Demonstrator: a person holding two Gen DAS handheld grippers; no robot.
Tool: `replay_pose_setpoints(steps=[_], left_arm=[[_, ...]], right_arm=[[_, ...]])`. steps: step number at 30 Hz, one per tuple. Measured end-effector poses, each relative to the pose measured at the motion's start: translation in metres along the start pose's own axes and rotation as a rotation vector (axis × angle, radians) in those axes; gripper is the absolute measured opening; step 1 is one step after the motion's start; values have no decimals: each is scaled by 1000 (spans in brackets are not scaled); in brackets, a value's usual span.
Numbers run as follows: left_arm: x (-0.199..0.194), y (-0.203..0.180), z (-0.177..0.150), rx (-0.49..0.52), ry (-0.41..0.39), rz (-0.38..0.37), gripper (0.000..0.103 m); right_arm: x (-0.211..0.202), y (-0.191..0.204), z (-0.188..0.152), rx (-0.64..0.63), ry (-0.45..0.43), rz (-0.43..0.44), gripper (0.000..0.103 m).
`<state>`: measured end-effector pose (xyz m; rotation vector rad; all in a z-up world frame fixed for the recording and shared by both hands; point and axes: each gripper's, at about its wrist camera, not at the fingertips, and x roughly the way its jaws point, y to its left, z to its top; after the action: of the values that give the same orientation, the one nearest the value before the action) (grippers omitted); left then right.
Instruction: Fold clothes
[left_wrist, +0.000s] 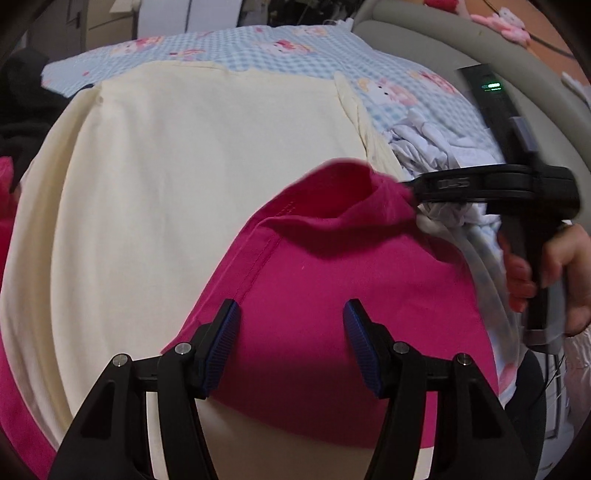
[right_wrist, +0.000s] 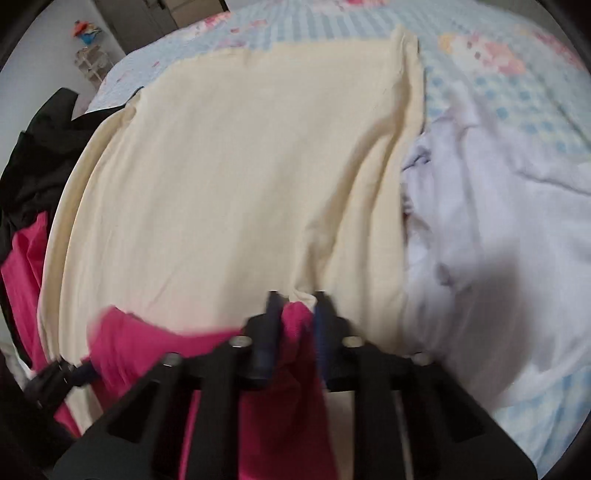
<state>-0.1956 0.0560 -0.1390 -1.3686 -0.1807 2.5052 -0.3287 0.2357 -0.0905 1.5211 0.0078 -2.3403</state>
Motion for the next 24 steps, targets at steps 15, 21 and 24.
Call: replay_pose_setpoints(steps=[15, 21, 24], left_arm=[[22, -6, 68, -126, -35, -65, 61], [18, -63, 37, 185, 14, -198, 61], [48, -70, 69, 172, 27, -133, 61]], right_arm=[[-76, -92, -11, 234, -167, -22, 11], [-109, -101, -26, 267, -297, 135, 25], [-105, -77, -28, 178, -242, 147, 25]])
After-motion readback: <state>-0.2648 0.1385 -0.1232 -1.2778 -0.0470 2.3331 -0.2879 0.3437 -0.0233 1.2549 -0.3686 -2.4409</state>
